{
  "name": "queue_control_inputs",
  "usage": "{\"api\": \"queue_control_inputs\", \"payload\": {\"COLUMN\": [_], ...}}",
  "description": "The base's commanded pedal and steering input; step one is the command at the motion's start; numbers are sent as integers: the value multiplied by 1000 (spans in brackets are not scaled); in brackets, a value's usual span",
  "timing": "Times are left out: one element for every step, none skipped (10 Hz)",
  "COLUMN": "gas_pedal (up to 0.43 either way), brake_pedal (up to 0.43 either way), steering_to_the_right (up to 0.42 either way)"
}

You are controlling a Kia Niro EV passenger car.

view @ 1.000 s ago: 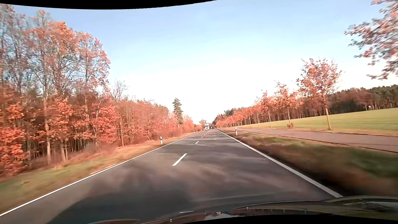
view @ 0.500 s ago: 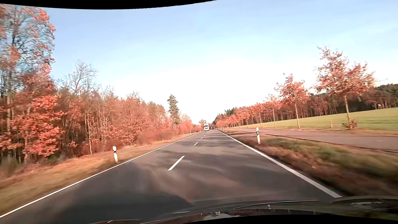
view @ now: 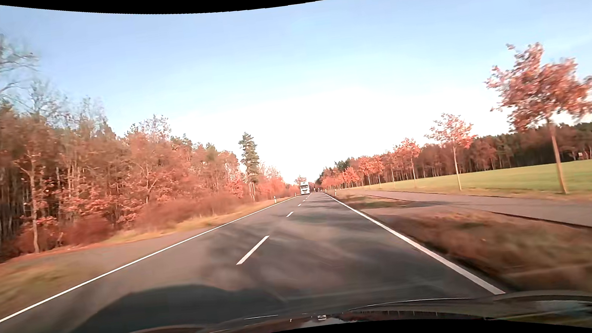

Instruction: Follow the waypoints while adhering to traffic rules and regulations

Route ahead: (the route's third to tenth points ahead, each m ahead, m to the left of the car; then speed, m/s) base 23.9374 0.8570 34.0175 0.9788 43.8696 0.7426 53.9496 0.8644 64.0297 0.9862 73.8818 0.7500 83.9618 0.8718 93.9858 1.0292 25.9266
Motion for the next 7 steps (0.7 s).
{"api": "queue_control_inputs", "payload": {"gas_pedal": [157, 157, 157, 169, 169, 169, 169], "brake_pedal": [0, 0, 0, 0, 0, 0, 0], "steering_to_the_right": [0, 0, 0, 0, -1, 0, 0]}}
